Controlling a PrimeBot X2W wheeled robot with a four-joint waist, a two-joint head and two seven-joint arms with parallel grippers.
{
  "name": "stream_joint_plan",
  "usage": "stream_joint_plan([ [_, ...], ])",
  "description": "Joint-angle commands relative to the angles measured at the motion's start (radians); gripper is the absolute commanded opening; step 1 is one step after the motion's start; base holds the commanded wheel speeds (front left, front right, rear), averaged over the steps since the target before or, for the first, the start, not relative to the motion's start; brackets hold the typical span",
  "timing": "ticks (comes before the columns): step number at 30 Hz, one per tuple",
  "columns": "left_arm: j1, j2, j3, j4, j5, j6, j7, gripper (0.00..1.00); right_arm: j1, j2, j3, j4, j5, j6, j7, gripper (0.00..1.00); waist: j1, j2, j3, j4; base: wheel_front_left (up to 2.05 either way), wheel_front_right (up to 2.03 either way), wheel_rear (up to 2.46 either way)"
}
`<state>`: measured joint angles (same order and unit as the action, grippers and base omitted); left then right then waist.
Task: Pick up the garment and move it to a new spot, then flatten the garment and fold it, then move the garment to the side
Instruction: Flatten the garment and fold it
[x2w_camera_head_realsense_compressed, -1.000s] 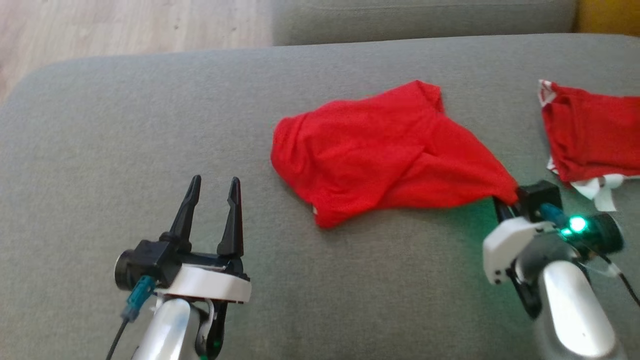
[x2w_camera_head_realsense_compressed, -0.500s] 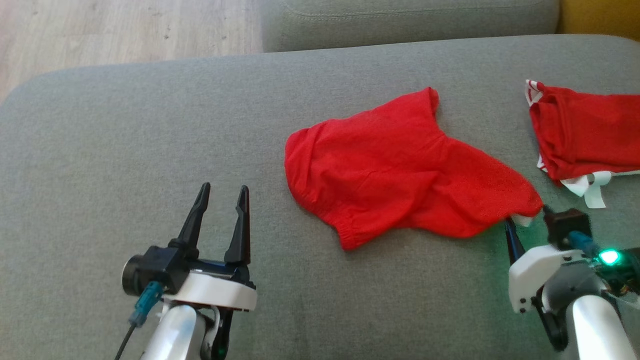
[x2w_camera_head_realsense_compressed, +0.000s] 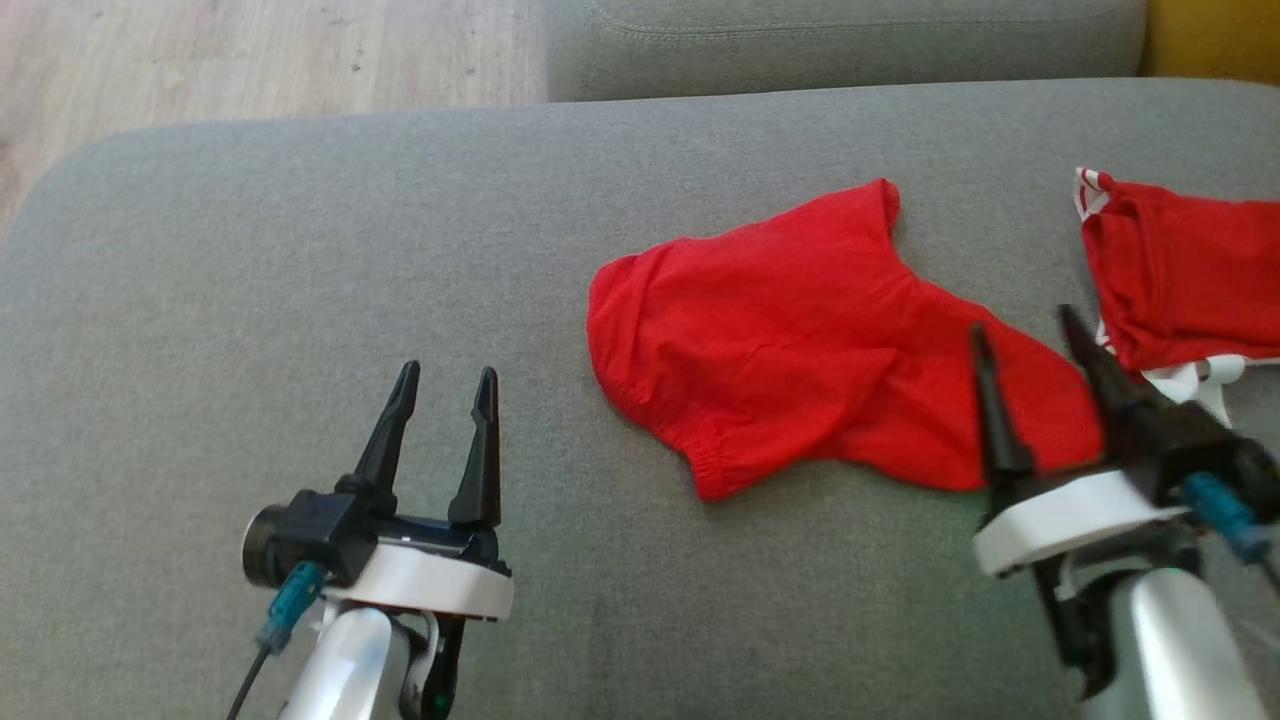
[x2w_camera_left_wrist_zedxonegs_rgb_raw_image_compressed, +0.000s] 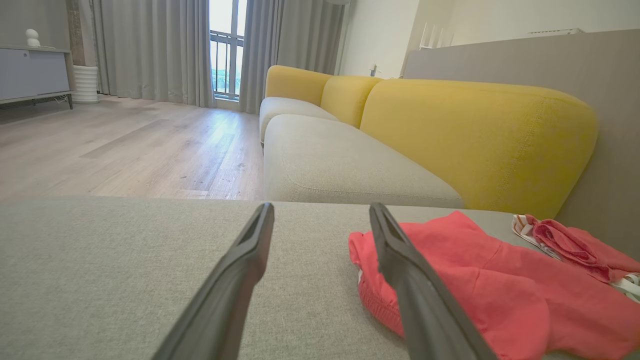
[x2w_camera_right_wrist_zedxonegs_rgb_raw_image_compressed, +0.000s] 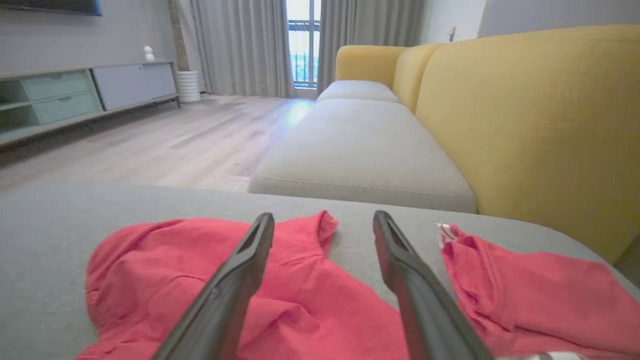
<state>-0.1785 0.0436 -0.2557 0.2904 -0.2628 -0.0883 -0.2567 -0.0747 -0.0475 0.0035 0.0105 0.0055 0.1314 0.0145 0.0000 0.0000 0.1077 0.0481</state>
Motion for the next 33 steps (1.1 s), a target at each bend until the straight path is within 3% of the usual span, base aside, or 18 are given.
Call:
stream_joint_plan([
  [1, -0.025, 0.007, 0.030, -0.036, 0.003, 0.001, -0.005, 1.00, -0.026, -0.003, 0.053, -0.036, 0.010, -0.001, -0.021, 1.00, 0.0000, 0.0000, 0.002, 0.007, 0.00, 0.00, 0.00],
  [8, -0.027, 0.007, 0.012, -0.046, -0.009, 0.005, -0.005, 1.00, -0.017, -0.003, 0.176, 0.016, 0.056, -0.001, -0.030, 1.00, 0.0000, 0.0000, 0.020, 0.040, 0.00, 0.00, 0.00],
  [17, -0.043, 0.007, -0.014, -0.040, -0.026, 0.008, -0.005, 1.00, -0.074, -0.026, 0.366, 0.158, 0.052, -0.001, 0.108, 1.00, 0.0000, 0.0000, 0.058, 0.105, 0.00, 0.00, 0.00],
  [27, -0.055, 0.007, -0.045, -0.028, -0.044, 0.015, -0.005, 1.00, -0.142, -0.047, 0.434, 0.321, 0.046, -0.001, 0.164, 1.00, 0.0000, 0.0000, 0.079, 0.167, 0.00, 0.00, 0.00],
  [28, -0.056, 0.007, -0.047, -0.027, -0.045, 0.015, -0.005, 1.00, -0.148, -0.048, 0.433, 0.334, 0.046, -0.001, 0.160, 0.87, 0.0000, 0.0000, 0.080, 0.171, 0.00, 0.00, 0.00],
  [29, -0.056, 0.007, -0.049, -0.026, -0.046, 0.016, -0.005, 1.00, -0.156, -0.048, 0.434, 0.344, 0.047, -0.001, 0.154, 0.16, 0.0000, 0.0000, 0.079, 0.175, 0.00, 0.00, 0.00],
  [30, -0.056, 0.007, -0.050, -0.026, -0.047, 0.016, -0.005, 1.00, -0.163, -0.048, 0.436, 0.352, 0.048, -0.001, 0.144, 0.00, 0.0000, 0.0000, 0.078, 0.178, 0.00, 0.00, 0.00],
  [33, -0.052, 0.007, -0.051, -0.022, -0.048, 0.019, -0.005, 1.00, -0.186, -0.045, 0.437, 0.357, 0.055, -0.001, 0.108, 0.00, 0.0000, 0.0000, 0.071, 0.183, 0.00, 0.00, 0.00],
])
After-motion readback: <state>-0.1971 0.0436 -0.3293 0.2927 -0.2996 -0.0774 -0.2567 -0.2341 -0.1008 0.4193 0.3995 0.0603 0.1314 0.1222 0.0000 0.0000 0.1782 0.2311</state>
